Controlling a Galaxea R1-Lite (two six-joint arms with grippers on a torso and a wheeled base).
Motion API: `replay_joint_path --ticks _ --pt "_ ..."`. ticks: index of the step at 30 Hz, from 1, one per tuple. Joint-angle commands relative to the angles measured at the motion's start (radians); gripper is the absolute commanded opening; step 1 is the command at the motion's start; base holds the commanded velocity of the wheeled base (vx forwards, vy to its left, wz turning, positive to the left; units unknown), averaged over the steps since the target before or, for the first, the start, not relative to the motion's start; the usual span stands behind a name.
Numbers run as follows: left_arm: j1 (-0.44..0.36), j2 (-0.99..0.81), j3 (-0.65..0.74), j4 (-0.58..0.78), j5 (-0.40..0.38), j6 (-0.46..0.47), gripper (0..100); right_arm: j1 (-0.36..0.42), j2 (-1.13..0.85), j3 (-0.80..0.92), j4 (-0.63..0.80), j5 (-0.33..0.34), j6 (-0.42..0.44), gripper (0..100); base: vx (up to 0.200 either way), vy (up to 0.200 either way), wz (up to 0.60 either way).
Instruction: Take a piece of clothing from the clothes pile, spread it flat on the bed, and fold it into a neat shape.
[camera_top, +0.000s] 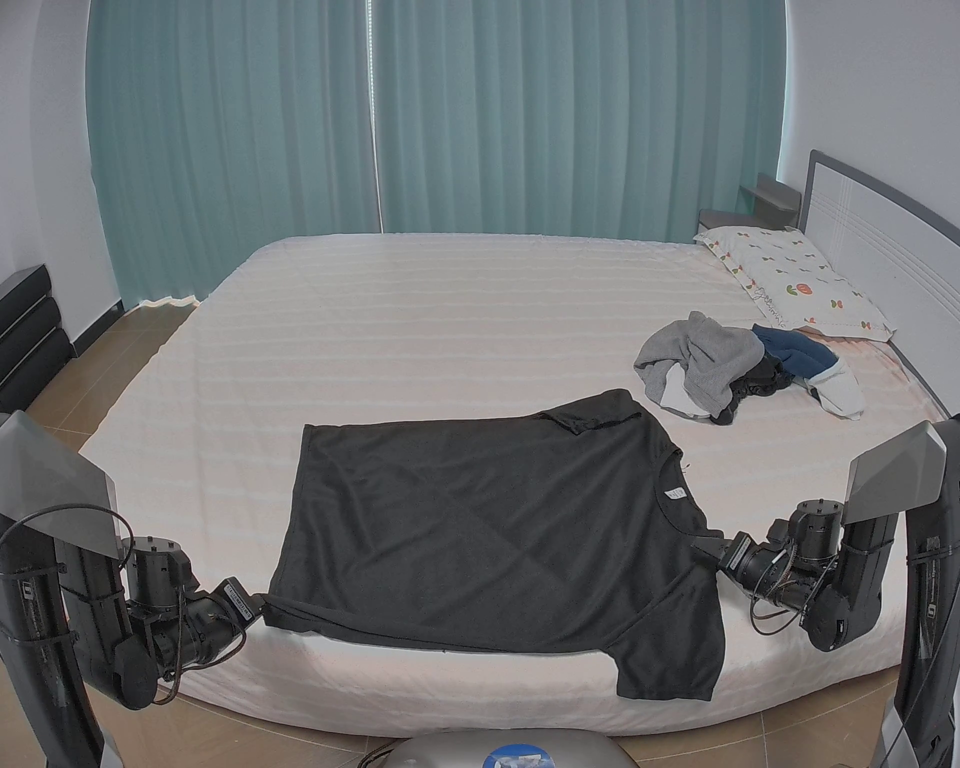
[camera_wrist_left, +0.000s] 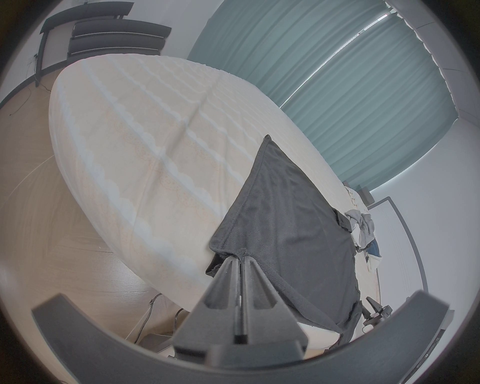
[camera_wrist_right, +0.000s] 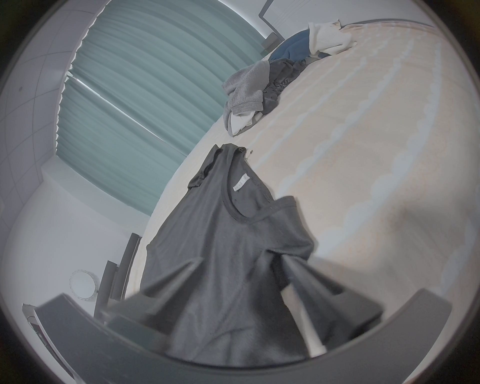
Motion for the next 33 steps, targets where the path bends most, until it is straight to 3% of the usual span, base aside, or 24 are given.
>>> replay_joint_path --ticks 1,4,8,13,24,33 --pt "0.000 0.014 -0.001 0.000 0.001 0.000 0 -0.012 -0.009 0.062 -0.009 0.002 -0.029 100 0.000 0.000 0.00" --pt "0.000 0.014 -0.001 0.000 0.001 0.000 0 -0.019 -0.026 0.145 -0.019 -0.001 -0.102 100 0.000 0.000 0.00" --pt "0.000 0.012 -0.001 0.000 0.001 0.000 0 -0.023 -0.062 0.201 -0.024 0.000 -0.107 100 0.000 0.000 0.00" --pt "0.000 0.011 0.001 0.000 0.001 0.000 0 -0.040 -0.086 0.347 -0.025 0.108 -0.158 100 0.000 0.000 0.00" --pt "0.000 0.011 0.002 0.000 0.002 0.002 0 -0.019 -0.020 0.364 -0.025 0.161 -0.279 100 0.000 0.000 0.00" --pt "0.000 0.011 0.002 0.000 0.002 0.002 0 -0.008 -0.020 0.339 -0.025 0.192 -0.291 100 0.000 0.000 0.00"
